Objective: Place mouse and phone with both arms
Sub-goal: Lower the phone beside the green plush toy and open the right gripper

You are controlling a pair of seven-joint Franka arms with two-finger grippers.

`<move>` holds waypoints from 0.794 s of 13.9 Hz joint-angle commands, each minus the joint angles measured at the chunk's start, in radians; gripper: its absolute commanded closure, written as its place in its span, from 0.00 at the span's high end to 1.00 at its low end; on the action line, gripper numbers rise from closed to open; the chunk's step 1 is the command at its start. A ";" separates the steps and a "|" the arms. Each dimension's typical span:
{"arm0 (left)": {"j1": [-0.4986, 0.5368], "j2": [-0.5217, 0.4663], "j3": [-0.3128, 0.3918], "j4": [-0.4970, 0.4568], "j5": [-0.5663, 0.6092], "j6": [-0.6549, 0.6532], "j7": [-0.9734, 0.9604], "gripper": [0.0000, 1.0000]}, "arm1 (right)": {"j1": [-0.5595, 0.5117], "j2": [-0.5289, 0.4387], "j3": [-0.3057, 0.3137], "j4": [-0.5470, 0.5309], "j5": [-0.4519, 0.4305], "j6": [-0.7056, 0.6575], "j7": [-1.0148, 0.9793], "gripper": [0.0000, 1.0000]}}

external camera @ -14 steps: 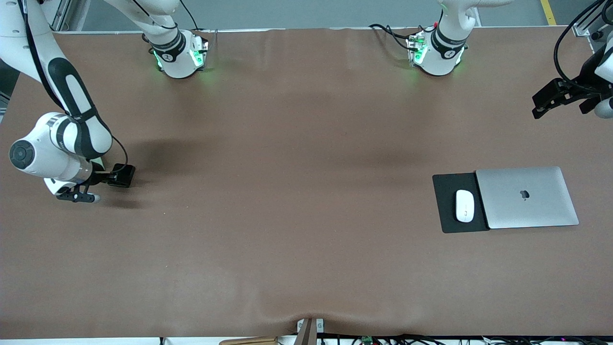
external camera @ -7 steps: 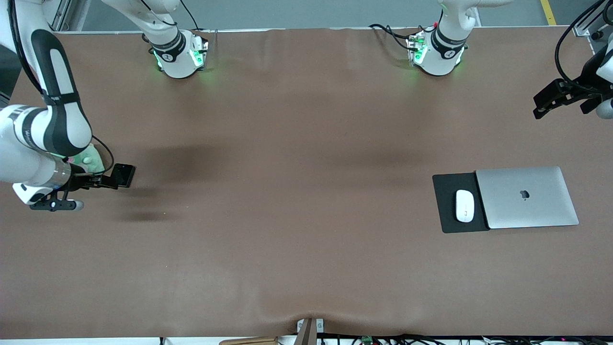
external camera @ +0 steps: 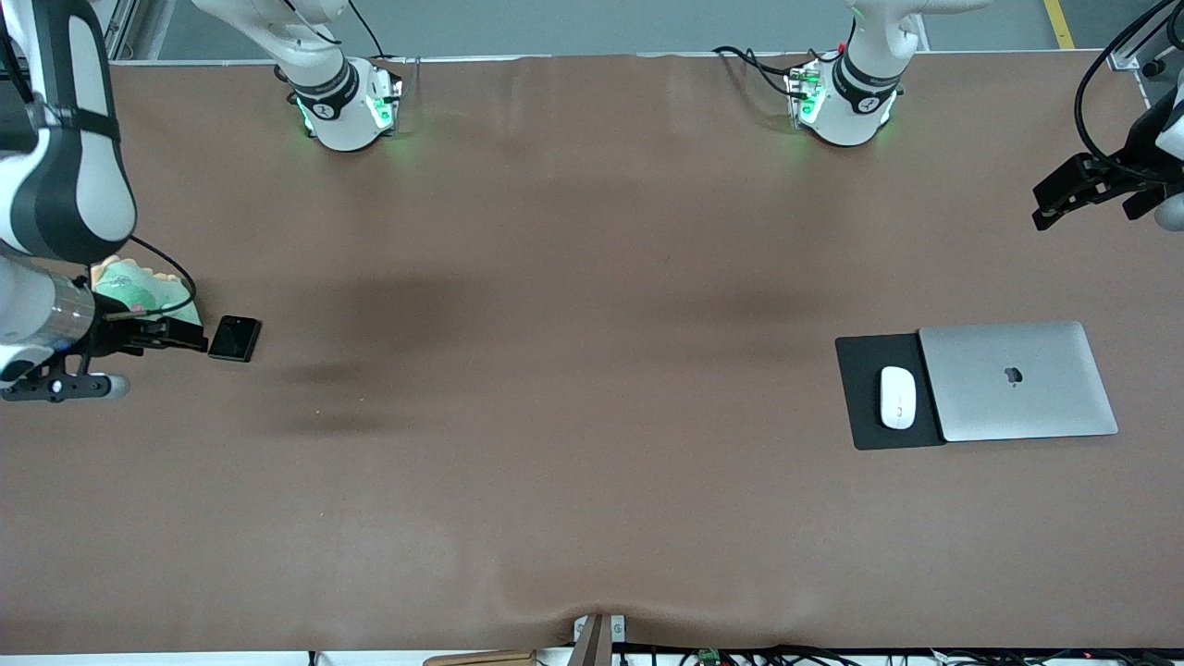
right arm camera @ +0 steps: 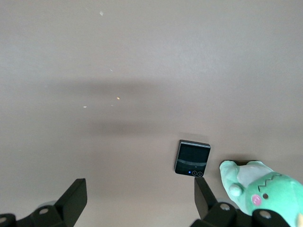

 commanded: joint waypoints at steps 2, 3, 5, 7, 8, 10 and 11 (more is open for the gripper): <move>0.001 -0.024 0.007 -0.027 -0.022 0.005 0.017 1.00 | 0.052 -0.103 -0.002 0.008 0.000 -0.081 0.085 1.00; 0.001 -0.025 0.007 -0.025 -0.022 0.006 0.017 1.00 | 0.051 -0.126 0.005 0.015 0.001 -0.116 0.111 1.00; 0.003 -0.024 0.007 -0.025 -0.022 0.006 0.017 1.00 | 0.027 -0.190 0.059 0.018 0.001 -0.182 0.127 1.00; 0.017 -0.016 0.011 -0.019 -0.022 0.016 0.017 1.00 | 0.022 -0.256 0.096 0.018 0.003 -0.239 0.169 1.00; 0.021 -0.016 0.011 -0.023 -0.025 0.028 0.017 1.00 | 0.023 -0.270 0.108 0.022 0.003 -0.282 0.177 1.00; 0.021 -0.021 0.011 -0.023 -0.025 0.025 0.019 1.00 | 0.036 -0.287 0.105 0.049 0.032 -0.329 0.170 1.00; 0.021 -0.021 0.011 -0.023 -0.025 0.020 0.022 1.00 | 0.042 -0.284 0.094 0.077 0.049 -0.340 0.164 1.00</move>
